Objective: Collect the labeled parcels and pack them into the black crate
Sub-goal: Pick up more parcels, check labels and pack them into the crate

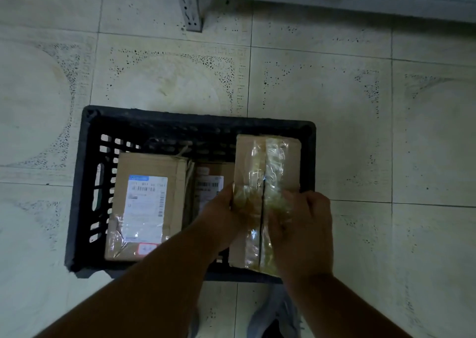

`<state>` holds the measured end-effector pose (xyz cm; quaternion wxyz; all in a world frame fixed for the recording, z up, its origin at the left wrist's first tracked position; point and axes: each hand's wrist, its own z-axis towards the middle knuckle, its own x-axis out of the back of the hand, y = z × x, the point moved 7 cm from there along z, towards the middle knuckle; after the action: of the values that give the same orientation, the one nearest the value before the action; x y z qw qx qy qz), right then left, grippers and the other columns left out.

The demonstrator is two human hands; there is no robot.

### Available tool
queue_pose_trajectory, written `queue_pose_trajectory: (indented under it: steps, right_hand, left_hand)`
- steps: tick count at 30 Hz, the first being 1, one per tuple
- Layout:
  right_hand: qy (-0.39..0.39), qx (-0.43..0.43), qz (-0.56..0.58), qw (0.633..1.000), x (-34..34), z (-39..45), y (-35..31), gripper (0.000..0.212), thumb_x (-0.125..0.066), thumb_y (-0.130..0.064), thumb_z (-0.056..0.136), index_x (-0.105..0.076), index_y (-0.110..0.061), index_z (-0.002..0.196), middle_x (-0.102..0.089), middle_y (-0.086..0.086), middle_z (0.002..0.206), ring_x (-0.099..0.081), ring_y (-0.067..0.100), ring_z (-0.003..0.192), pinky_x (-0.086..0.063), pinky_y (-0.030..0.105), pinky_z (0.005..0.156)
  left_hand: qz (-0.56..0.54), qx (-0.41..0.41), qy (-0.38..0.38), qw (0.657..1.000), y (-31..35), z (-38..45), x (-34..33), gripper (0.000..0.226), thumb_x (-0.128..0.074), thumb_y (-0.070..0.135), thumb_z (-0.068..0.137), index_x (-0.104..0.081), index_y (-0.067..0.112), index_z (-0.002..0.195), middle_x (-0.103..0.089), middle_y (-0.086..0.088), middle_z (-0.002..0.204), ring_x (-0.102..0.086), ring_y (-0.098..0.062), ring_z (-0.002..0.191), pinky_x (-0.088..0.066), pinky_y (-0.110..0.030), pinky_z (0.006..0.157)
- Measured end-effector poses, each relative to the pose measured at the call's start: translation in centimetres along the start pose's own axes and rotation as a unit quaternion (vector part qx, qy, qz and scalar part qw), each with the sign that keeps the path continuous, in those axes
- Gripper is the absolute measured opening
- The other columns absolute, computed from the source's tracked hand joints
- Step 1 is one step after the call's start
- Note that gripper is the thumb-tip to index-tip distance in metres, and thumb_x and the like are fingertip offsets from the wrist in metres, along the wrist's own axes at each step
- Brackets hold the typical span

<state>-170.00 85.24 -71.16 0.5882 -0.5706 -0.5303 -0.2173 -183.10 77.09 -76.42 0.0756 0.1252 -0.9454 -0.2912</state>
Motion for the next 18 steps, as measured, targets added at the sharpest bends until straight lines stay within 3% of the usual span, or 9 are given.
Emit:
queue_pose_trajectory:
  steps: [3,7,11,14,18]
  right_hand:
    - [-0.041,-0.016,-0.004,0.999,-1.7,0.5,0.7,0.052,-0.077,-0.013,0.078,-0.061,-0.016,0.127,-0.044,0.010,0.128,-0.053,0.030,0.111,-0.051,0.035,0.089]
    - [-0.100,-0.033,-0.044,0.994,-3.1,1.3,0.8,0.050,-0.068,-0.017,0.086,-0.055,-0.020,0.134,-0.036,0.008,0.141,-0.045,0.028,0.125,-0.052,0.036,0.092]
    - [-0.180,-0.010,-0.112,0.977,-4.9,1.4,0.4,0.059,-0.060,-0.026,0.093,-0.035,-0.030,0.146,-0.014,0.008,0.152,-0.031,0.028,0.136,-0.046,0.036,0.100]
    - [-0.220,-0.008,-0.148,0.964,-6.0,1.6,0.3,0.070,-0.058,-0.029,0.095,-0.020,-0.038,0.152,-0.001,0.010,0.157,-0.025,0.032,0.140,-0.045,0.039,0.105]
    - [-0.256,-0.009,-0.175,0.951,-7.9,1.8,0.9,0.083,-0.064,-0.029,0.092,-0.010,-0.037,0.154,0.004,0.013,0.157,-0.026,0.035,0.141,-0.046,0.042,0.106]
  left_hand:
    - [0.001,0.017,-0.009,1.000,-1.1,1.0,-0.1,0.028,-0.065,0.015,0.091,-0.064,0.036,0.109,-0.068,0.002,0.107,-0.065,-0.015,0.103,-0.055,-0.038,0.093]
    - [0.077,0.011,0.028,0.997,-1.1,2.1,0.4,0.020,-0.058,0.023,0.096,-0.060,0.033,0.114,-0.065,0.012,0.097,-0.062,-0.006,0.092,-0.052,-0.021,0.077]
    - [0.270,0.027,0.029,0.962,-1.0,3.5,0.2,0.030,-0.052,0.028,0.100,-0.053,0.025,0.130,-0.062,-0.001,0.122,-0.058,-0.020,0.110,-0.049,-0.034,0.094]
    - [0.288,0.040,0.052,0.955,-1.2,4.7,0.2,0.036,-0.054,0.037,0.096,-0.052,0.028,0.132,-0.063,-0.004,0.123,-0.061,-0.026,0.111,-0.052,-0.042,0.094]
    - [0.335,0.039,0.080,0.938,-1.8,5.9,-0.2,0.036,-0.057,0.032,0.094,-0.052,0.026,0.129,-0.066,-0.004,0.119,-0.063,-0.025,0.106,-0.054,-0.043,0.091]
